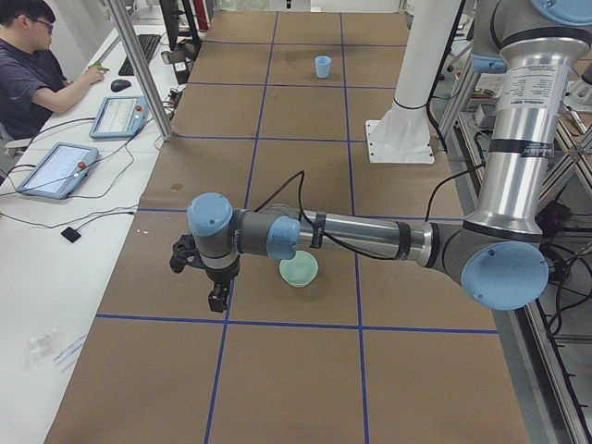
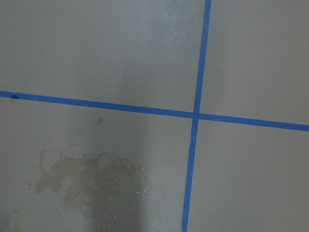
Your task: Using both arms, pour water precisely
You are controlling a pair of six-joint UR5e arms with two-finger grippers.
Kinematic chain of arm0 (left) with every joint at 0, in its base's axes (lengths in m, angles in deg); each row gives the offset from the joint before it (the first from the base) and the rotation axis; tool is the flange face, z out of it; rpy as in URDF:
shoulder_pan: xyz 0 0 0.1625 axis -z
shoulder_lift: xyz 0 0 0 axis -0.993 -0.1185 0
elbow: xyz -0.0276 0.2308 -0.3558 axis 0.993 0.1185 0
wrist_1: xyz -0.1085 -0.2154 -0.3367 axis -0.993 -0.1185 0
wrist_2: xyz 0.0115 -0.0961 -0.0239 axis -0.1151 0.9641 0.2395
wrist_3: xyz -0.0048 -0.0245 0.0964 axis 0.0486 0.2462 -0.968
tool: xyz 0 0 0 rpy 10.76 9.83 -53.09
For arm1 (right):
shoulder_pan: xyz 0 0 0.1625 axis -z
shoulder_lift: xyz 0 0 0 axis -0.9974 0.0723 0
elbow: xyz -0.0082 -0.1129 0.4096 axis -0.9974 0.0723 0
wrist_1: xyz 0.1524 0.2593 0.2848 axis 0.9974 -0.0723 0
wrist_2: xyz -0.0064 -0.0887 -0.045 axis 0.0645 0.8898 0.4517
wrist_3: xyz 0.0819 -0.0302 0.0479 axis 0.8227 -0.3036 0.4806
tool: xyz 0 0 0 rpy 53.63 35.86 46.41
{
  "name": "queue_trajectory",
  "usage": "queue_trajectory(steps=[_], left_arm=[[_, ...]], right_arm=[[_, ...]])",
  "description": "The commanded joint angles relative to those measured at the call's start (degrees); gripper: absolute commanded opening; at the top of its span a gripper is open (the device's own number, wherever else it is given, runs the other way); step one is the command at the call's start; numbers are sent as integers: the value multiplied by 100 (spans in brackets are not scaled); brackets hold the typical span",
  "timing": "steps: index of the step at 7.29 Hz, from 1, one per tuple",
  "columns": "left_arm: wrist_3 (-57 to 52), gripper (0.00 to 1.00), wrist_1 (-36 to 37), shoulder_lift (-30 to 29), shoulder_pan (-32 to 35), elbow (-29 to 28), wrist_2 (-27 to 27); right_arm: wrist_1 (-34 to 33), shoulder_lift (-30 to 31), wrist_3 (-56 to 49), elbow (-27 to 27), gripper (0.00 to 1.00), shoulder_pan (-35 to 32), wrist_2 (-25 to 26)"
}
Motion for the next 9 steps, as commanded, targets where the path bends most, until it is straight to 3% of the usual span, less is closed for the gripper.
queue_trajectory(steps=[1, 9], left_arm=[[-37, 100, -17, 352, 145, 162, 17], [316, 100, -17, 636, 137, 507, 43]], right_arm=[[-133, -18, -44, -12, 100, 0, -93], [-133, -10, -44, 32, 100, -9, -93]])
